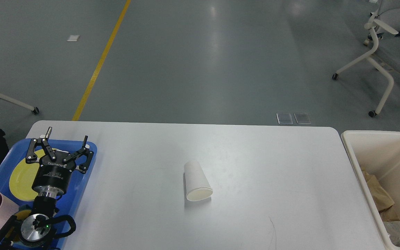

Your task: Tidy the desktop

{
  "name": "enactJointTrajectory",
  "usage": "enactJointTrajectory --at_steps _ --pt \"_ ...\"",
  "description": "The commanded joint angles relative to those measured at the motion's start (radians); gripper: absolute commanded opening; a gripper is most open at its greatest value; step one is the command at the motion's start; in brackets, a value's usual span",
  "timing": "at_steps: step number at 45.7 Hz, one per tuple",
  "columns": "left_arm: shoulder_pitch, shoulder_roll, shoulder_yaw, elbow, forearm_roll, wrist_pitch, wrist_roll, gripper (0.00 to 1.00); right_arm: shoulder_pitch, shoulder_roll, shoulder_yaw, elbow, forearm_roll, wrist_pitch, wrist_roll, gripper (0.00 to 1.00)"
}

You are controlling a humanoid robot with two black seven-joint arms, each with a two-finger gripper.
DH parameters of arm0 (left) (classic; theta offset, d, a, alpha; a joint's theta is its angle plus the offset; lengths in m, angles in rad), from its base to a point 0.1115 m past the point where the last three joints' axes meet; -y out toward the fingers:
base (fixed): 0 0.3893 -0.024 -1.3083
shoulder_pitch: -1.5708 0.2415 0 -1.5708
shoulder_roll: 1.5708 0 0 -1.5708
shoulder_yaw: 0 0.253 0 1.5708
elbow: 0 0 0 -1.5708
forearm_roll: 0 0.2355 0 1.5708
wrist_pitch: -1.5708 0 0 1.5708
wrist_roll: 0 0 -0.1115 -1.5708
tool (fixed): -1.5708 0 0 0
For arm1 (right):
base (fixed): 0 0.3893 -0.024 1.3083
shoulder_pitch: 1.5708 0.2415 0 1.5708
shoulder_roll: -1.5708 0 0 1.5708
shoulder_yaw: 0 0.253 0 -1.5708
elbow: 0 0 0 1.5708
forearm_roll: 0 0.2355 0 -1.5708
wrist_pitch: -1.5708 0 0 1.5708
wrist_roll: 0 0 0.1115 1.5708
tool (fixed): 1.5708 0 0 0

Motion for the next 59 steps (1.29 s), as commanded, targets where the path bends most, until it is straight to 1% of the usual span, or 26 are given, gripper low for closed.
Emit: enactJointTrajectory --at_steps 1,4,7,12,16,20,23,29,35,39,48,50,52,59 --pt "0.000 0.000 0.001 0.000 0.000 0.000 0.000 0.96 0.270 0.003 -0.159 0.232 0.000 0.097 -0.001 1.00" --pt "0.000 0.000 0.001 0.000 0.000 0.000 0.001 0.96 0.406 0.023 -0.211 0.351 0.000 0.174 -0.003 1.00" --pt "0.000 0.000 0.001 0.000 0.001 0.000 0.001 0.96 0.558 0.058 -0.250 0.448 0.000 0.274 -0.003 1.00" --pt "0.000 0.000 0.001 0.000 0.000 0.000 0.001 0.96 0.762 0.162 -0.302 0.522 0.006 0.455 -0.003 1.00" --pt "0.000 0.000 0.001 0.000 0.000 0.000 0.001 0.96 0.925 0.221 -0.296 0.582 0.009 0.602 -0.003 1.00" --pt "0.000 0.000 0.001 0.000 0.000 0.000 0.000 0.96 1.097 0.270 -0.291 0.651 0.018 0.706 -0.003 1.00" --pt "0.000 0.000 0.001 0.000 0.001 0.000 0.000 0.96 1.210 0.281 -0.290 0.730 0.034 0.742 -0.001 1.00" --pt "0.000 0.000 0.001 0.000 0.000 0.000 0.000 0.96 1.410 0.290 -0.265 0.893 0.072 0.774 -0.001 1.00" --pt "0.000 0.000 0.001 0.000 0.000 0.000 0.000 0.96 1.549 0.288 -0.166 1.008 0.081 0.812 -0.001 1.00" --pt "0.000 0.000 0.001 0.000 0.000 0.000 0.000 0.96 1.562 0.291 -0.107 1.030 0.083 0.797 -0.001 1.00" --pt "0.000 0.000 0.001 0.000 0.000 0.000 0.000 0.96 1.554 0.321 -0.089 1.027 0.084 0.769 -0.001 1.00" --pt "0.000 0.000 0.001 0.000 0.000 0.000 0.000 0.96 1.545 0.321 -0.070 1.025 0.084 0.751 0.000 1.00" --pt "0.000 0.000 0.001 0.000 0.000 0.000 0.000 0.96 1.516 0.319 -0.041 1.022 0.083 0.714 -0.001 0.96" --pt "0.000 0.000 0.001 0.000 0.000 0.000 0.000 0.96 1.321 0.344 0.083 0.979 0.067 0.495 -0.004 0.96"
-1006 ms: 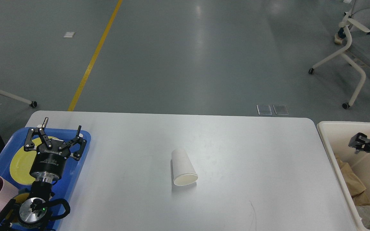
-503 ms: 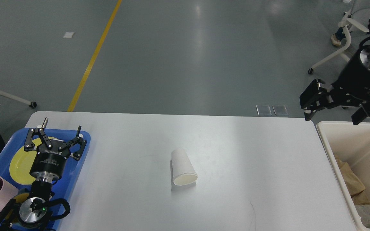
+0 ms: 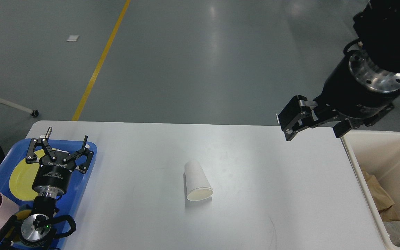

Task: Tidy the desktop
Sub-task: 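Raise the right gripper out of the bin toward the last white cup, then lower the right gripper onto the lying white paper cup and grasp it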

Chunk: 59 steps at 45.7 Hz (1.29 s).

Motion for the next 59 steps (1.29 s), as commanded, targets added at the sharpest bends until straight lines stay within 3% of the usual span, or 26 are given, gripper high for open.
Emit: enactJointTrajectory --at_steps 1,6,13,21,33,45,59 --pt "0.000 0.000 0.000 0.000 0.000 0.000 0.000 0.96 -0.162 0.040 0.098 -0.050 -0.014 -0.171 -0.003 0.96" --pt "0.000 0.000 0.000 0.000 0.000 0.000 0.000 0.96 -0.283 0.183 0.196 -0.142 -0.016 -0.249 -0.005 0.96" --pt "0.000 0.000 0.000 0.000 0.000 -0.002 0.000 0.96 -0.473 0.358 0.311 -0.320 -0.014 -0.272 -0.005 0.96" --pt "0.000 0.000 0.000 0.000 0.000 0.000 0.000 0.96 -0.697 0.484 0.327 -0.502 -0.017 -0.355 -0.011 0.96" --pt "0.000 0.000 0.000 0.000 0.000 0.000 0.000 0.96 -1.047 0.493 0.336 -0.771 -0.111 -0.410 -0.046 0.96" --pt "0.000 0.000 0.000 0.000 0.001 0.000 0.000 0.96 -1.217 0.490 0.388 -0.851 -0.142 -0.536 -0.045 0.96" --pt "0.000 0.000 0.000 0.000 0.000 -0.002 0.002 0.96 -1.257 0.484 0.415 -0.843 -0.160 -0.607 -0.038 0.95"
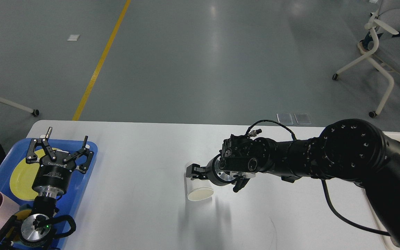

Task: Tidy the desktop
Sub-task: 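Lower the right gripper onto the lying white paper cup and grasp it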

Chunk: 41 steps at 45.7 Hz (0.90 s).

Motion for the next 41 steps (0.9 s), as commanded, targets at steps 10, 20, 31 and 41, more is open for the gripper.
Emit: enactJointTrajectory --at_steps 10,20,31,41 --pt "0.000 0.000 0.000 0.000 0.001 0.001 -0.001 0.96 -0.027 -0.003 0.058 0.012 -0.020 -0.029 0.001 0.95" --pt "0.000 0.000 0.000 0.000 -0.001 0.001 -0.001 0.96 -0.070 -0.005 0.070 0.003 -0.020 -0.034 0.001 0.95" --pt "0.000 0.000 0.000 0.000 0.001 0.001 -0.001 0.96 -0.093 -0.005 0.091 0.004 0.003 -0.029 -0.005 0.96" --pt "0.000 0.000 0.000 0.000 -0.001 0.000 -0.001 0.96 -0.164 -0.006 0.205 -0.066 0.115 -0.038 -0.005 0.94"
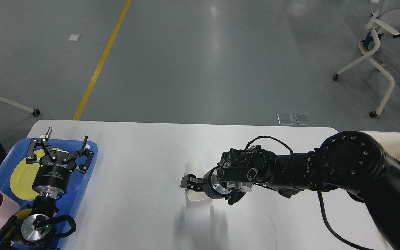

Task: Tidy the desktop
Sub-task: 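Lower the right gripper onto the lying white paper cup and grasp it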

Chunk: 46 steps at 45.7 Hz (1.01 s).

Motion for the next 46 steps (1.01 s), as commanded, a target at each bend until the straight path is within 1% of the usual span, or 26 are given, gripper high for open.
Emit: enactJointTrajectory --at_steps 1,3,5,8,12,15,21,24,25,29,32,33,35,39,46 --pt "0.000 0.000 0.000 0.000 -0.001 0.001 -0.001 0.96 -0.042 0.000 0.054 -0.059 0.111 -0.002 0.001 0.94" --pt "0.000 0.000 0.000 0.000 -0.001 0.001 -0.001 0.96 -0.047 -0.002 0.057 -0.071 0.154 -0.010 0.001 0.92" --pt "0.000 0.000 0.000 0.000 0.001 0.001 -0.001 0.96 -0.048 -0.002 0.057 -0.084 0.190 -0.039 0.001 0.89" --pt "0.000 0.000 0.000 0.000 -0.001 -0.001 -0.001 0.96 -0.053 -0.002 0.057 -0.096 0.208 -0.079 0.004 0.89" --pt "0.000 0.000 0.000 0.000 -0.001 0.001 0.001 0.96 -0.059 -0.002 0.059 -0.105 0.208 -0.093 0.006 0.88" --pt "0.000 0.000 0.000 0.000 -0.001 -0.001 -0.001 0.96 -0.060 -0.002 0.062 -0.110 0.211 -0.091 0.006 0.85" --pt "0.000 0.000 0.000 0.000 -0.001 -0.001 -0.001 0.96 -0.086 -0.002 0.089 -0.113 0.254 -0.090 0.006 0.69" --pt "0.000 0.000 0.000 0.000 -0.001 0.001 0.001 0.96 -0.093 -0.003 0.091 -0.119 0.269 -0.090 0.006 0.66" --pt "0.000 0.000 0.000 0.000 -0.001 -0.001 0.001 0.96 -0.093 -0.003 0.092 -0.121 0.273 -0.090 0.007 0.63" --pt "0.000 0.000 0.000 0.000 0.001 0.001 0.001 0.96 -0.099 -0.002 0.092 -0.121 0.282 -0.090 0.007 0.46" --pt "0.000 0.000 0.000 0.000 -0.001 0.001 0.001 0.96 -0.097 -0.002 0.092 -0.122 0.282 -0.093 0.009 0.40" --pt "0.000 0.000 0.000 0.000 0.001 -0.001 -0.001 0.96 -0.097 -0.002 0.092 -0.122 0.282 -0.093 0.009 0.36" --pt "0.000 0.000 0.000 0.000 -0.001 0.001 0.001 0.96 -0.097 -0.002 0.092 -0.122 0.282 -0.094 0.009 0.26" --pt "0.000 0.000 0.000 0.000 -0.001 -0.001 -0.001 0.96 -0.097 -0.002 0.092 -0.121 0.282 -0.096 0.011 0.00" --pt "0.000 0.000 0.000 0.000 -0.001 0.001 -0.001 0.96 -0.085 0.003 0.092 -0.113 0.292 -0.102 0.011 0.00"
